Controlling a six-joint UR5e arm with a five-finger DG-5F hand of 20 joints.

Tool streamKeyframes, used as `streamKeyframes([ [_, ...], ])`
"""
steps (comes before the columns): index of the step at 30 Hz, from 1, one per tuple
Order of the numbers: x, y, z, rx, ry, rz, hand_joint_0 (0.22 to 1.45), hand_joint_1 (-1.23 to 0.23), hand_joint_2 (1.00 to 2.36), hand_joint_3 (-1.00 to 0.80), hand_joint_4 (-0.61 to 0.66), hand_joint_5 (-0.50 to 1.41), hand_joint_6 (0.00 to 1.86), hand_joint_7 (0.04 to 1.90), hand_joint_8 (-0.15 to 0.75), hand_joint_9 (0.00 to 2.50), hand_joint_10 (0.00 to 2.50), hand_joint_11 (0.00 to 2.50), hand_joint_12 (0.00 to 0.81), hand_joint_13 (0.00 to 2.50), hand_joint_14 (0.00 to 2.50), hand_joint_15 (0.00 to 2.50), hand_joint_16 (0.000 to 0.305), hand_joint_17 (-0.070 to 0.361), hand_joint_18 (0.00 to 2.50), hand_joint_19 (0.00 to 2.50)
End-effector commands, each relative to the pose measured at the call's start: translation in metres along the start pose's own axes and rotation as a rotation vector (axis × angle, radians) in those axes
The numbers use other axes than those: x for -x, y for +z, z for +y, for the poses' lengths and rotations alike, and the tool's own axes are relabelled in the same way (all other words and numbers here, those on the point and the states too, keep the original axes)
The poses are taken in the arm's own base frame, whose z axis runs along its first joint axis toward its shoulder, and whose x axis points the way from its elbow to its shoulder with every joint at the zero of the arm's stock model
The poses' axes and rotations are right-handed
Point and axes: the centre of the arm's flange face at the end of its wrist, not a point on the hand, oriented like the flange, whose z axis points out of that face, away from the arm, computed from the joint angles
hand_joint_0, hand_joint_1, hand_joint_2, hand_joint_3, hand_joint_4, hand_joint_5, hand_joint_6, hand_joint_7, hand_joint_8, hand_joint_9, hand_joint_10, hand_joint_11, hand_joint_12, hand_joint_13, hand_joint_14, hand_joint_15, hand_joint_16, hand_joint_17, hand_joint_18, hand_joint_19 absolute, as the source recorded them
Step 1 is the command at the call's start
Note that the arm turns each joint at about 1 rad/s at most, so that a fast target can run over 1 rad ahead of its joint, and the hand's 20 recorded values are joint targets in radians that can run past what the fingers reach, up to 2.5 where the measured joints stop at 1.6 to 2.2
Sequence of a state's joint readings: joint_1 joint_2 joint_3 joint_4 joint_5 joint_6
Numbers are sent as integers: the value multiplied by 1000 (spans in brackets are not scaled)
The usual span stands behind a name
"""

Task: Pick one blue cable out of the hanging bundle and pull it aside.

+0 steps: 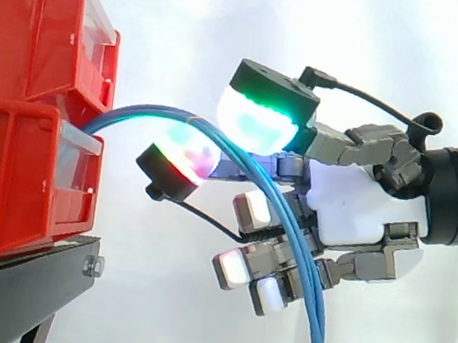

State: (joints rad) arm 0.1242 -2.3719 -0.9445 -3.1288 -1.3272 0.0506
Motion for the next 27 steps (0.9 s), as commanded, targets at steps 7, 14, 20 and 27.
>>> streamKeyframes([
  [7,0,0,0,-2,-1,-2,514,-673,1000,-500,-209,-28,793,888,165,1353,19,452,316,1015,23,564,45,100,874,748],
  [14,-1,0,0,-2,-1,-5,561,-696,1000,-500,-182,-5,640,1133,163,1349,21,468,312,1007,25,573,42,95,855,767],
  [20,-2,0,-1,-3,-1,-3,584,-787,1010,-354,-107,-61,769,944,209,1243,23,510,332,997,24,587,43,97,856,769],
  [27,-2,-1,-4,-8,-2,1,697,-867,1016,-129,-193,-135,975,643,225,992,23,572,347,954,25,587,47,106,854,729],
])
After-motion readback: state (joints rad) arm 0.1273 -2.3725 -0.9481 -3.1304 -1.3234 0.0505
